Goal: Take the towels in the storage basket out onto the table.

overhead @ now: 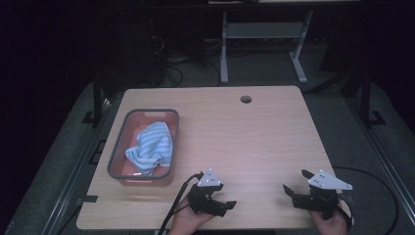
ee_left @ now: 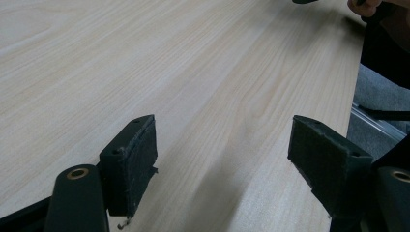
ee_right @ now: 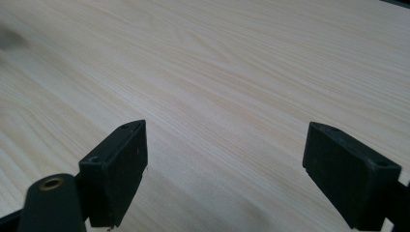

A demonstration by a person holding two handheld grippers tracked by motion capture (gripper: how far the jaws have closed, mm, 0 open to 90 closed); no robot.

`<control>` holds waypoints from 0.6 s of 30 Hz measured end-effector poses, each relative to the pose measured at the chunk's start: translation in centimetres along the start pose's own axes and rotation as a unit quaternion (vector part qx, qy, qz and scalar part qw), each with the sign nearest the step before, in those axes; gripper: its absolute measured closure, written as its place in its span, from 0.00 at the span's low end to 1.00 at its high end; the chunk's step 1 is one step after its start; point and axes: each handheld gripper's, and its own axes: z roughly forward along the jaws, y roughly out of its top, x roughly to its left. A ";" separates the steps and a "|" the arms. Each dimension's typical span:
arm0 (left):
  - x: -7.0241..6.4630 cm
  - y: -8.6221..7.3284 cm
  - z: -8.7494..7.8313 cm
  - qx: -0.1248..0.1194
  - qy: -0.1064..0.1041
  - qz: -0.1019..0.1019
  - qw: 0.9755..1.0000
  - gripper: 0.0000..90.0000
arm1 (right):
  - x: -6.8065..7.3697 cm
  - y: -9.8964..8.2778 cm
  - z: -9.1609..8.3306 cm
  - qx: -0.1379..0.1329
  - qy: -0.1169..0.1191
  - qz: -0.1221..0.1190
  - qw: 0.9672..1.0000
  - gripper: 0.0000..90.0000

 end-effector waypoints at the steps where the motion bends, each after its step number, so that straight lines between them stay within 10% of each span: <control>1: 0.0 0.0 0.0 0.000 0.000 0.000 1.000 0.28 | 0.0 0.0 0.0 0.000 0.000 0.000 1.000 0.17; 18: 0.2 1.1 -0.5 0.016 -0.010 0.000 1.000 0.27 | 0.7 0.5 -0.4 -0.002 0.000 -0.015 1.000 0.17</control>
